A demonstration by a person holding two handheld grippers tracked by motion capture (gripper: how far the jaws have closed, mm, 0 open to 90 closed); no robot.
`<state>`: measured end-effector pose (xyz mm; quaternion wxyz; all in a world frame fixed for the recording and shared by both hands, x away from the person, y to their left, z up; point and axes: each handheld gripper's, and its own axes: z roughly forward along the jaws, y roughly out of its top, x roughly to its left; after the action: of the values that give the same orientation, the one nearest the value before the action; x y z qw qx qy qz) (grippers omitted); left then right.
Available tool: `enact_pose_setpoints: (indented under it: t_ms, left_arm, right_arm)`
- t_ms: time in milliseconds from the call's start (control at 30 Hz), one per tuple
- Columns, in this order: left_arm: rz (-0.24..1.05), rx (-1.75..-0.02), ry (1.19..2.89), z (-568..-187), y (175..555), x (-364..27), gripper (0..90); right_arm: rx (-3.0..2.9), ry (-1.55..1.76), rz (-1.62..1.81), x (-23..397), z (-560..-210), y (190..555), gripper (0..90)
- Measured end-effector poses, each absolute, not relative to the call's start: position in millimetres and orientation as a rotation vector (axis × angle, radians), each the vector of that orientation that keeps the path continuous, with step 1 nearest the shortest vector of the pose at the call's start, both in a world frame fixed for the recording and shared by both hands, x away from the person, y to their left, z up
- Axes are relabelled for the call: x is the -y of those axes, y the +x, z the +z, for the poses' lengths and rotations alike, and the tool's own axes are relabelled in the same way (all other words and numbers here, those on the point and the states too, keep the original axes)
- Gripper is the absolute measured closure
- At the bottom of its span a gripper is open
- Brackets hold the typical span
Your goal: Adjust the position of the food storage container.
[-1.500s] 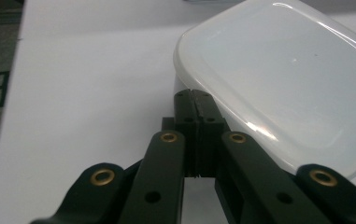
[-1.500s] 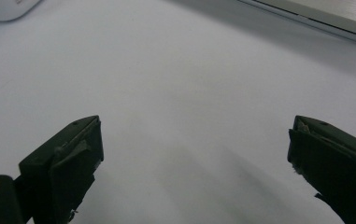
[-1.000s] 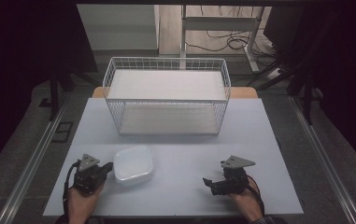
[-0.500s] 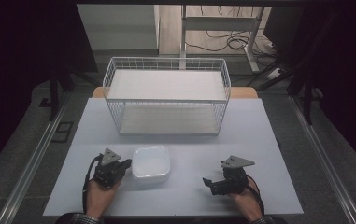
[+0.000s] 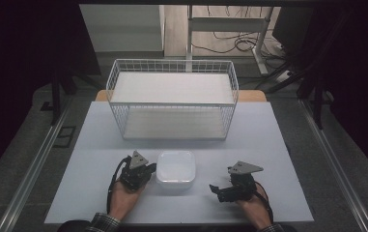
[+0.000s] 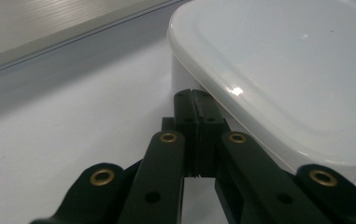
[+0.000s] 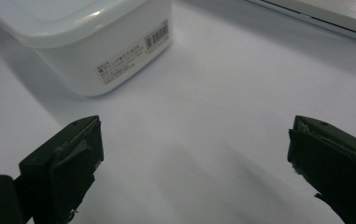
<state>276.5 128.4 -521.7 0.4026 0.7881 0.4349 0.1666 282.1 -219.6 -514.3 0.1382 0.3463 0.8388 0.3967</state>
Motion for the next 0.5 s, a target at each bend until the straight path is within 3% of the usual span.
enact_pose_setpoints:
  t_ms: [200, 267, 400, 433, 467, 500]
  left_arm:
    - [0.402, -1.067, 2.007, -518.2, 279.6, -128.4, 89.4]
    - [0.401, -1.071, 1.990, -516.0, 280.2, -135.8, 84.5]
    - [0.369, -1.052, 1.959, -512.8, 279.9, -146.5, 63.0]
    - [0.358, -1.048, 1.949, -512.4, 279.5, -149.5, 63.0]
    - [0.353, -1.048, 1.942, -512.8, 279.3, -155.3, 47.5]
    - [0.353, -1.048, 1.942, -512.8, 279.3, -155.3, 42.2]
  right_arm:
    - [-2.434, 1.001, 1.151, 219.4, -514.7, 282.1, 3.4]
    - [-2.434, 1.004, 1.159, 220.1, -514.1, 281.9, 3.4]
    - [-2.435, 1.004, 1.171, 220.9, -514.8, 282.4, 3.3]
    - [-2.435, 1.004, 1.171, 220.9, -514.8, 282.4, 3.3]
    - [-2.438, 1.000, 1.169, 221.0, -514.7, 282.3, 3.3]
    - [-2.438, 1.000, 1.169, 221.0, -514.7, 282.3, 3.3]
